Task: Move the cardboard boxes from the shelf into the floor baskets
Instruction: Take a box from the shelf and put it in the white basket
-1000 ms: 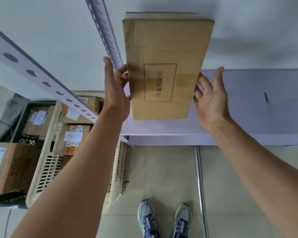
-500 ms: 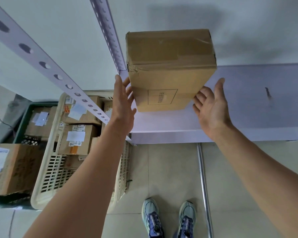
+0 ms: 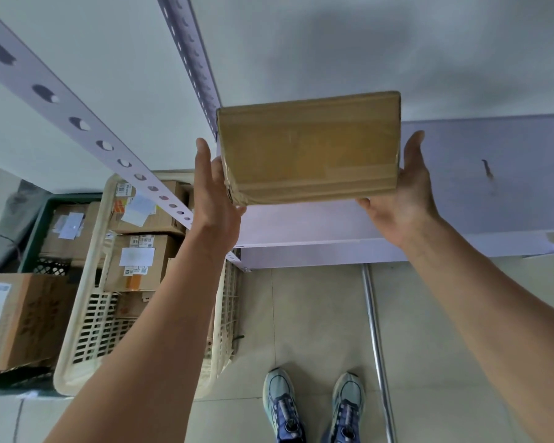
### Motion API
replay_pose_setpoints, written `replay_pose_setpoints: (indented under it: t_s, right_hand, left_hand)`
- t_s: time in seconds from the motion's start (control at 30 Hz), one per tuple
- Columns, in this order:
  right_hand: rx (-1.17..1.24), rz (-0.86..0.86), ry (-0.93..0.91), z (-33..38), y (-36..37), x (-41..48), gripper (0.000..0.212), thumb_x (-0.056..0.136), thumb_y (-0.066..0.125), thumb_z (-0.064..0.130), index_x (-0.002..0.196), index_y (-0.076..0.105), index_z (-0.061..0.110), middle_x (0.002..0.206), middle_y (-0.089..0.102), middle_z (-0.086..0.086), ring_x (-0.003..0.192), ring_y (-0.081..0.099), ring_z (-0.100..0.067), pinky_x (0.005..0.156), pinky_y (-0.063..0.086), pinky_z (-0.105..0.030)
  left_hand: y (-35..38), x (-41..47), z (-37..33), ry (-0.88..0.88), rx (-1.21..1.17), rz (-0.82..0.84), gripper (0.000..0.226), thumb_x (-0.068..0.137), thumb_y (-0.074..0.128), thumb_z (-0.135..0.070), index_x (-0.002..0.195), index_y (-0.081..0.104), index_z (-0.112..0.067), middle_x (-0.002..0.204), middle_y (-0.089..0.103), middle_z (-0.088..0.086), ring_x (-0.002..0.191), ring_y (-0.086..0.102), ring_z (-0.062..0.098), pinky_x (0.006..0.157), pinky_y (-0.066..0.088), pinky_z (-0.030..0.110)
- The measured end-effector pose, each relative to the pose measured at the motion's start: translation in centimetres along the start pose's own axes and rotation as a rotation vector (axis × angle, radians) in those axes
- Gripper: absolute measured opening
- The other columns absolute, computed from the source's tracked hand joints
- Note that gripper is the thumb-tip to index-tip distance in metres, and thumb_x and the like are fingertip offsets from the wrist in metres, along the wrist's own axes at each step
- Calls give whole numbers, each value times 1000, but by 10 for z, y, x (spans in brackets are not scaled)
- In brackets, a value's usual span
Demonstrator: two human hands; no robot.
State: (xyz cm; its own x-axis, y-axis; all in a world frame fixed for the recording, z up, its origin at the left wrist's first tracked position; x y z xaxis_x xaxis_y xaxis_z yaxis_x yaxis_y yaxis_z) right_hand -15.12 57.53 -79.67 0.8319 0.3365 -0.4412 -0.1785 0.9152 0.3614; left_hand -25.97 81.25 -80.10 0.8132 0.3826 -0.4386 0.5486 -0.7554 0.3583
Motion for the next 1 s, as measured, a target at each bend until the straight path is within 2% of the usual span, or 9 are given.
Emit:
replay_pose_setpoints:
  t_s: [0.17, 0.23, 0.3, 0.4, 0.5, 0.67, 0.73, 0.83, 1.0]
  right_hand:
    - [56, -16, 33, -15, -4, -3, 85, 101, 16, 79, 109, 85, 30, 120, 80, -6, 115, 75, -27, 101, 60, -46]
    - [54, -31, 66, -24, -8, -3, 83, 100, 21, 81, 106, 85, 29, 119, 80, -8, 111, 77, -29, 95, 63, -50]
    - [37, -39, 84, -33, -10, -5, 82, 100, 23, 80, 93, 86, 29, 104, 82, -3, 100, 79, -24, 78, 65, -39]
    - [-5, -66, 111, -49, -18, -4, 83, 100, 21, 80, 97, 86, 28, 101, 82, 0, 95, 80, -21, 70, 63, -34]
    - [-38, -96, 150, -64, -25, -1, 83, 99, 19, 82, 116, 76, 23, 112, 82, -3, 102, 80, -23, 70, 64, -36]
    - [-90, -109, 239, -87, -29, 2, 82, 96, 16, 86, 138, 65, 35, 128, 78, 2, 116, 76, -23, 85, 65, -44]
    - [-110, -120, 259, -95, -27, 2, 84, 95, 15, 87, 147, 59, 37, 132, 76, 4, 121, 73, -22, 97, 60, -47]
    - [-126, -121, 235, -103, -22, -3, 81, 96, 14, 86, 147, 58, 40, 130, 76, 7, 116, 75, -16, 85, 64, -39]
    - [-100, -117, 115, -105, -18, -19, 81, 97, 20, 84, 152, 55, 36, 142, 70, 5, 130, 67, -18, 105, 57, -43]
  left_hand:
    - [-7, -5, 11, 11, 16, -51, 79, 106, 30, -72, 152, 62, -17, 146, 71, 12, 137, 67, 32, 116, 51, 53]
    - [-10, -6, 21, 0, 4, -38, 73, 106, 30, -71, 125, 81, -22, 119, 82, 6, 112, 79, 26, 93, 63, 43]
    - [-13, -7, 30, -29, -23, 14, 73, 109, 27, -68, 99, 87, -28, 99, 84, 0, 94, 82, 19, 78, 64, 33]
    - [-21, -5, 44, -58, 27, -21, 77, 109, 26, -72, 136, 73, -16, 127, 79, 11, 111, 77, 26, 87, 63, 40]
    - [-25, -4, 57, -97, 72, 1, 80, 110, 24, -72, 150, 62, -15, 142, 72, 13, 122, 74, 30, 94, 60, 43]
    - [-30, -5, 71, -128, 113, -13, 66, 104, 30, -78, 119, 79, -36, 125, 81, -3, 115, 79, 19, 84, 66, 35]
    - [-33, -3, 78, -144, 127, -18, 68, 103, 30, -80, 133, 70, -33, 131, 79, -6, 119, 77, 17, 92, 66, 40]
    - [-32, -4, 83, -145, 167, 8, 71, 106, 23, -79, 156, 54, -38, 146, 71, -6, 132, 70, 18, 111, 58, 47]
    - [-30, -18, 77, -78, 180, 113, 61, 109, 15, -74, 129, 70, -59, 139, 75, -4, 128, 73, 18, 96, 64, 33]
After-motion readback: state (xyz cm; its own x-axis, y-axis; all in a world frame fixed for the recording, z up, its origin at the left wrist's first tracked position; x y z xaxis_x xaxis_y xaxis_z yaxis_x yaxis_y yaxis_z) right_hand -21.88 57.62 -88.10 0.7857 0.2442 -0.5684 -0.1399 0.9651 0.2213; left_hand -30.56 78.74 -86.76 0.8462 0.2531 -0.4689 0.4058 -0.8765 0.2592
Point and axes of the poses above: each hand's wrist, its own x-axis towards the middle knuckle, its own y-axis out of the palm, z = x × y, the point moved 3 cm from there along x, towards the middle knuckle
